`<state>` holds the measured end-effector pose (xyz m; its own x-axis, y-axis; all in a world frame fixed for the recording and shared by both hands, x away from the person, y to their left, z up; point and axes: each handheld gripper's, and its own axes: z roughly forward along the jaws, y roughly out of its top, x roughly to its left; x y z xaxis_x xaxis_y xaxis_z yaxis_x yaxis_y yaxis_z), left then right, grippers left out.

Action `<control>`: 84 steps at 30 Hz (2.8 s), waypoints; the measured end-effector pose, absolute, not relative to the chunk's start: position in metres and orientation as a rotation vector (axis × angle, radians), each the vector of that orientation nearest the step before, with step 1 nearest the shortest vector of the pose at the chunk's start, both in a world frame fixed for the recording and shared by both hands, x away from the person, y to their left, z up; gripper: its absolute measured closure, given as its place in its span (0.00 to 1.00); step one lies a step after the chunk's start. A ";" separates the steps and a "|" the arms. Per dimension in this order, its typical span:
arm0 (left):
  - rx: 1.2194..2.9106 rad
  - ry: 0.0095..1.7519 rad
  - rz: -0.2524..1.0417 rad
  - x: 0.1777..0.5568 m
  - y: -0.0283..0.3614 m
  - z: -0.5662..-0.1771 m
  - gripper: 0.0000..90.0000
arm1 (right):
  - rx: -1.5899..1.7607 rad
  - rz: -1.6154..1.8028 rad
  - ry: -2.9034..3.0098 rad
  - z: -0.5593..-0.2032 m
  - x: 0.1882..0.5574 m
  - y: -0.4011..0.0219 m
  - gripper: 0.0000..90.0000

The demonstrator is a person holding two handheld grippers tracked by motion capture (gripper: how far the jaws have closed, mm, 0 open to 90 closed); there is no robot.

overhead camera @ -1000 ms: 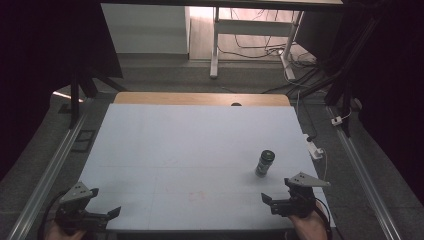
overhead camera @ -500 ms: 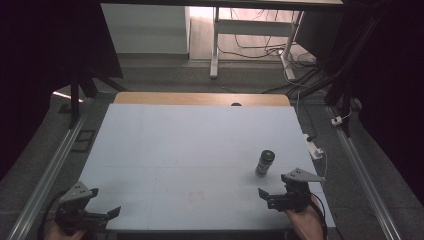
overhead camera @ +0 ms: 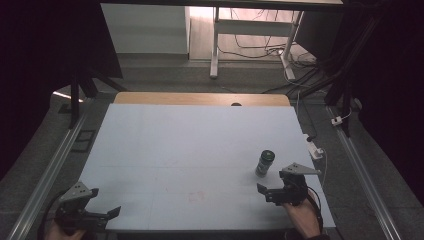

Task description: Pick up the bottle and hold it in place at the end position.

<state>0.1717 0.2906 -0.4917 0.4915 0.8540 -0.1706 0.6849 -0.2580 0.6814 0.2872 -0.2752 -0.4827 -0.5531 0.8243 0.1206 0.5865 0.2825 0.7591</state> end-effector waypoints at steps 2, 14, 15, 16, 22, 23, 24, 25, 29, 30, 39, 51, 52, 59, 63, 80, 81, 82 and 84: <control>2.021 1.264 0.301 0.172 0.291 -0.492 0.00 | 1.289 1.141 2.260 -0.483 0.290 -0.274 0.00; 2.019 1.265 0.296 0.172 0.291 -0.492 0.00 | 1.264 1.142 2.265 -0.486 0.306 -0.272 0.00; 2.020 1.266 0.296 0.172 0.291 -0.492 0.00 | 1.267 1.142 2.264 -0.486 0.307 -0.272 0.00; 2.020 1.266 0.296 0.172 0.291 -0.492 0.00 | 1.262 1.143 2.264 -0.487 0.308 -0.272 0.00; 2.021 1.267 0.293 0.172 0.291 -0.492 0.00 | 1.232 1.104 2.281 -0.491 0.317 -0.271 0.00; 2.020 1.267 0.293 0.172 0.291 -0.492 0.00 | 1.228 1.107 2.280 -0.491 0.318 -0.270 0.00; 2.021 1.267 0.293 0.172 0.291 -0.492 0.00 | 1.223 1.102 2.282 -0.492 0.320 -0.270 0.00; 2.020 1.267 0.292 0.172 0.291 -0.492 0.00 | 1.220 1.096 2.283 -0.493 0.322 -0.270 0.00; 2.021 1.267 0.291 0.173 0.291 -0.492 0.00 | 1.222 1.076 2.290 -0.496 0.328 -0.270 0.00; 2.021 1.267 0.291 0.173 0.291 -0.492 0.00 | 1.218 1.069 2.293 -0.497 0.330 -0.270 0.00; 2.025 1.266 0.292 0.173 0.291 -0.492 0.00 | 1.208 1.046 2.319 -0.501 0.340 -0.271 0.08; 2.025 1.268 0.288 0.173 0.291 -0.492 0.00 | 1.139 1.047 2.336 -0.498 0.344 -0.270 0.47; 2.025 1.269 0.288 0.173 0.291 -0.492 0.00 | 1.131 1.059 2.332 -0.498 0.344 -0.271 0.52; 2.025 1.271 0.287 0.173 0.291 -0.492 0.00 | 1.135 1.062 2.326 -0.497 0.345 -0.273 0.57; 2.025 1.272 0.287 0.173 0.291 -0.492 0.00 | 1.119 1.039 2.327 -0.495 0.346 -0.272 0.58; 2.022 1.274 0.286 0.173 0.291 -0.492 0.00 | 1.029 1.070 2.336 -0.481 0.342 -0.257 0.59; 2.022 1.274 0.286 0.173 0.291 -0.492 0.00 | 1.029 1.070 2.336 -0.481 0.342 -0.257 0.59; 2.023 1.275 0.285 0.173 0.291 -0.492 0.00 | 1.020 1.084 2.340 -0.480 0.342 -0.254 0.59; 2.022 1.276 0.285 0.174 0.291 -0.492 0.00 | 1.020 1.094 2.340 -0.479 0.342 -0.252 0.59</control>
<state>0.1735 0.2911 -0.4924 0.4865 0.8547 -0.1814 0.6961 -0.2537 0.6717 0.3421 -0.2522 -0.4788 -0.6734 0.7390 -0.0203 0.4585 0.4390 0.7727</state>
